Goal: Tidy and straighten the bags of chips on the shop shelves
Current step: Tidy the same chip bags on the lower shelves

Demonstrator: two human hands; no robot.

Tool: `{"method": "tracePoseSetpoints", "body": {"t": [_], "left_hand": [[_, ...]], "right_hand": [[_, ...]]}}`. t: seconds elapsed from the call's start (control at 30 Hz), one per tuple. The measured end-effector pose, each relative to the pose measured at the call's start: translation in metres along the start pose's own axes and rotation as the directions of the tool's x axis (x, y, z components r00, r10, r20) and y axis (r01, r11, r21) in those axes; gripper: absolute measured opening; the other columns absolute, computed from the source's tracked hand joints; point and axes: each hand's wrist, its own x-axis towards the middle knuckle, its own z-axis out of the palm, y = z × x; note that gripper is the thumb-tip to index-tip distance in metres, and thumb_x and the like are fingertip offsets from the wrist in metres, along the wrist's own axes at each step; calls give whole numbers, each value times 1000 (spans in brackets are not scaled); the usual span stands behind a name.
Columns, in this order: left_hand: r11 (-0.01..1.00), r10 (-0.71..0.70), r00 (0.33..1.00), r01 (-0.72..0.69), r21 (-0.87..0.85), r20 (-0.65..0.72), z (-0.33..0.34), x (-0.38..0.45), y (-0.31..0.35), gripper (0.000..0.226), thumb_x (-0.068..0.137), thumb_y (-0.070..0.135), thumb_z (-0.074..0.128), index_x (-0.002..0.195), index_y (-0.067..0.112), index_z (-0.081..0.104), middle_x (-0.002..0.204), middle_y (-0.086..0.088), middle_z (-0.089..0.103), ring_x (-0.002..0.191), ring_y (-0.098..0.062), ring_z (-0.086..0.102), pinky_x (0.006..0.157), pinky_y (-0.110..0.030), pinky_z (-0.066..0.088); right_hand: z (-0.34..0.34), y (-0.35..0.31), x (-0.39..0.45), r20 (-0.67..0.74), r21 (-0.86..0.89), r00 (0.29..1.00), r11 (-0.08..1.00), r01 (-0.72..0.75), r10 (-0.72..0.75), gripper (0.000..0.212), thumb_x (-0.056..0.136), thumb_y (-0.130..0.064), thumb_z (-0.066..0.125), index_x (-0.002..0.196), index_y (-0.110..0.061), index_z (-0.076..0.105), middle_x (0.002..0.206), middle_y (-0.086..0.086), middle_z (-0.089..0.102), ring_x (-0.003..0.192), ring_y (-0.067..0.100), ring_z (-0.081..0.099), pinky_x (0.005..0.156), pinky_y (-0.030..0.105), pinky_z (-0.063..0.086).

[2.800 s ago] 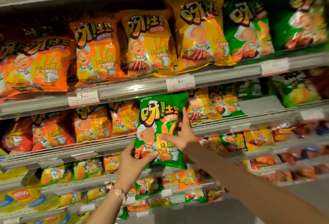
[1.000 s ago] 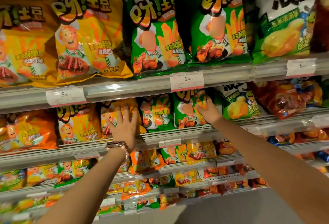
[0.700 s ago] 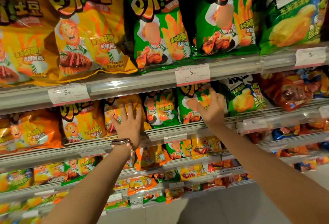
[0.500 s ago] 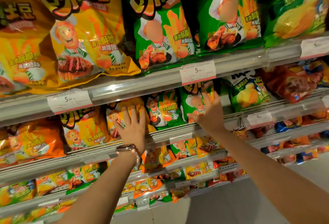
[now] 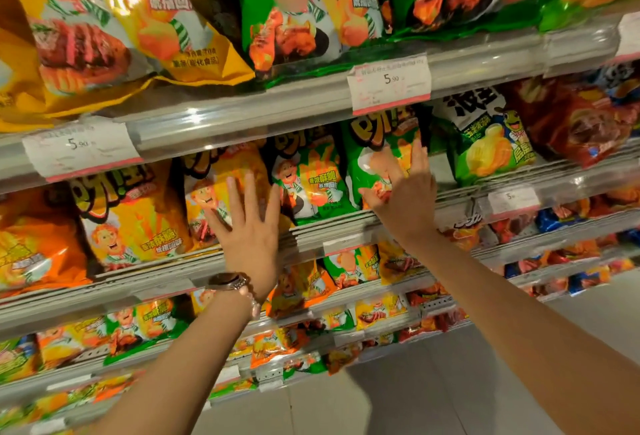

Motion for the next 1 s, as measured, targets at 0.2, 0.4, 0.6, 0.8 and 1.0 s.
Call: {"method": "tracePoseSetpoints", "body": {"t": [0.2,0.4,0.6,0.8,1.0], "left_hand": [[899,285,885,-380,-219,-368,40,-77,21,80,55,15,86,123,7,44,125,-19,42,108,-38,43,84,-54,47],[945,206,977,-215,-248,-64,114,-107,51,85,48,32,92,121,11,53,114,-22,58,110,-41,49,79,-57,48],[979,-72,953,124,-164,293,169,-84,57,132,65,33,86,149,30,-16,156,-24,9,144,-45,2,108,-66,17],[988,-138,943,154,-30,302,194,-74,72,130,81,27,73,126,33,-50,156,-16,-10,144,-43,-11,110,-65,5],[983,-137,952,165,-80,274,188,-71,76,111,81,42,71,146,32,-19,158,-17,5,145,-43,-5,109,-67,8]], "right_hand": [[15,16,-64,-139,374,917,837,399,-375,27,90,-15,53,111,1,63,115,20,57,113,25,51,94,38,44],[65,68,-108,288,361,879,893,268,-381,29,90,-3,54,118,0,63,120,16,61,113,30,57,97,38,44],[96,114,-83,208,85,969,989,118,-133,49,74,-13,74,120,-4,60,118,24,55,106,42,52,87,47,46],[123,136,-61,258,-81,958,991,-108,125,92,71,-58,72,141,-12,36,142,23,35,129,41,36,102,54,35],[133,144,-56,235,7,934,961,-277,268,125,57,-63,79,150,-15,11,155,22,11,141,43,16,106,60,28]]}}
